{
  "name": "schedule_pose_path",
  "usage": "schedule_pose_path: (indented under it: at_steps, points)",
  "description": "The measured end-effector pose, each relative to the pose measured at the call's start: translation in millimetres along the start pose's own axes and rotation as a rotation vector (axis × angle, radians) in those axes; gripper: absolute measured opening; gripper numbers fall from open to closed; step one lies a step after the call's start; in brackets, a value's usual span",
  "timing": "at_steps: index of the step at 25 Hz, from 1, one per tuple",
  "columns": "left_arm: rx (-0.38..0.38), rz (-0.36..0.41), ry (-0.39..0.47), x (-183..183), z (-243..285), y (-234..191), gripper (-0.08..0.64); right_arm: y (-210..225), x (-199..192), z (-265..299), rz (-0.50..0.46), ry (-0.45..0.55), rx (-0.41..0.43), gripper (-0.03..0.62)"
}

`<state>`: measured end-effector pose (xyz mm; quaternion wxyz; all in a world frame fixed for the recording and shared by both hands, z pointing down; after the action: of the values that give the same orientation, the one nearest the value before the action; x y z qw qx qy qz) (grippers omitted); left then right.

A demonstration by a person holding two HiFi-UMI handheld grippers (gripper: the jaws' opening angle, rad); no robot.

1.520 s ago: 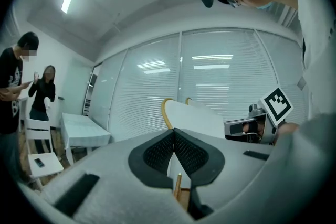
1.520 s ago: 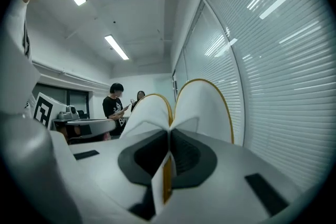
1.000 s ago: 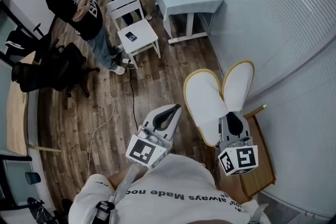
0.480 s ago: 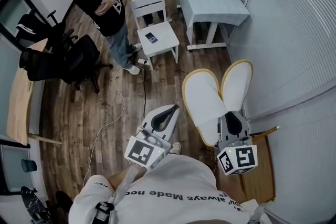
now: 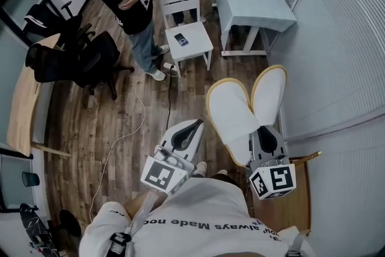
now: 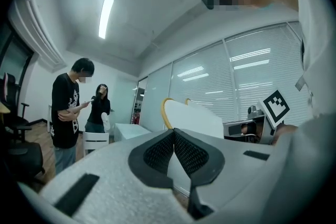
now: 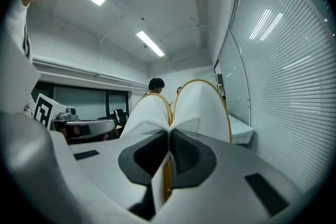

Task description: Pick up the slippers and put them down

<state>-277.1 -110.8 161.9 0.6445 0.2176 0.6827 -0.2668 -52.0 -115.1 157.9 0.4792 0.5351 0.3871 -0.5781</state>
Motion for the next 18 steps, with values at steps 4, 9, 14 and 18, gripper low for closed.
schedule_pose_path:
  at_steps: [4,9,14,18]
  points:
    - [-0.004,-0.003,0.008,4.2,11.7,3.5,0.011,13.4,7.2,-2.4,0.008,-0.002,-0.024,0.023]
    - [-0.014,-0.005,0.02,6.7,35.9,18.0,0.011,41.6,12.2,-11.8,0.008,-0.003,-0.048,0.023]
    - [-0.032,-0.008,0.024,10.6,46.1,27.7,0.011,56.4,10.9,-17.4,0.007,-0.019,-0.061,0.023]
    - [-0.041,-0.01,0.017,8.4,51.5,29.7,0.011,62.6,6.1,-15.9,0.01,-0.023,-0.061,0.023]
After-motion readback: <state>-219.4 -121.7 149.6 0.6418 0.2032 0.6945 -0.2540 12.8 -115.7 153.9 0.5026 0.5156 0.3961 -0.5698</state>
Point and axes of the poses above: the fingertips, and each gripper's own axes: z forward along the fingers, y to its right, x out of its top, the point moved 8 cm from there along -z, backward along the fingers, and after that the axes turned 12 degrees about -x, right-handed, at the moved point
